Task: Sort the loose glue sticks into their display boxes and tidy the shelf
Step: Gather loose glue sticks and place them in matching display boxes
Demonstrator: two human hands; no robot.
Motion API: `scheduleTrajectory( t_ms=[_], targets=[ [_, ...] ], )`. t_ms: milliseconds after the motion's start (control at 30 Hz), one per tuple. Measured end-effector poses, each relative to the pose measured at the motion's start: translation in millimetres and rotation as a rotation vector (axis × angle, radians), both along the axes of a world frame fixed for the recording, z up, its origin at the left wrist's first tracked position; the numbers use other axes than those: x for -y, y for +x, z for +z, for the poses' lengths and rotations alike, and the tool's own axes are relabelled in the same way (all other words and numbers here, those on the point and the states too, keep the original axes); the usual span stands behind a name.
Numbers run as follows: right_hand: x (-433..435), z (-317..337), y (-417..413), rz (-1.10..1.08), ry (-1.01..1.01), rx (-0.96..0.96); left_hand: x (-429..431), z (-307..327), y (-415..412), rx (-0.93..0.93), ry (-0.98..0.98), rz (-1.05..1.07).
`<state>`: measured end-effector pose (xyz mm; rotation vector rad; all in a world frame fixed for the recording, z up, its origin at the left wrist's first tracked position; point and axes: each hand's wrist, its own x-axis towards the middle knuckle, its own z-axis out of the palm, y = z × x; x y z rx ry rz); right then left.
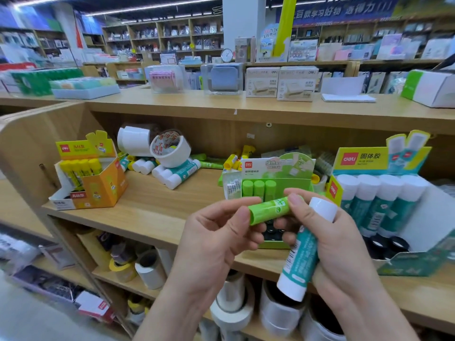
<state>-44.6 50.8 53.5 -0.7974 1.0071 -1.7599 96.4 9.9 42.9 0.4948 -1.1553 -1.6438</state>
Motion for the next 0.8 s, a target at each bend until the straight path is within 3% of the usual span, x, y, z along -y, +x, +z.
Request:
scheduleTrajectory(
  t_ms=[167, 300, 433, 533, 667, 800],
  targets=[
    [-7.2, -2.3, -5.2, -0.136, -0.039, -0.154, -5.6, -17.5, -3.5, 0.103, -0.046, -0.002],
    [-11.2, -7.2, -19.9, -0.354, -0.056, -0.585, 0.2, -15.3, 1.7, 0.315, -0.23, -0.088],
    [-13.4, -7.1, -25.7, -0.231, -0.111, -0.849, 7.9, -2.6, -15.7, 0.659, -0.491, 0.051],
    [-17.9, -12.1, -31.7, -0.235, -0.051, -0.909, 23.7, 3.5, -25.0, 0.706, -0.658, 0.167],
    [-22.6, -23.4, -34.6, -0.236, 0.163, -1.335, 62.0, 9.3, -37.1, 0.717, -0.752, 0.323],
    [-22.7, -20.7, -28.4, -0.093, 0.269, -1.436, 73.4, 3.1, -58.2, 0.786, -0.813, 0.394]
  ],
)
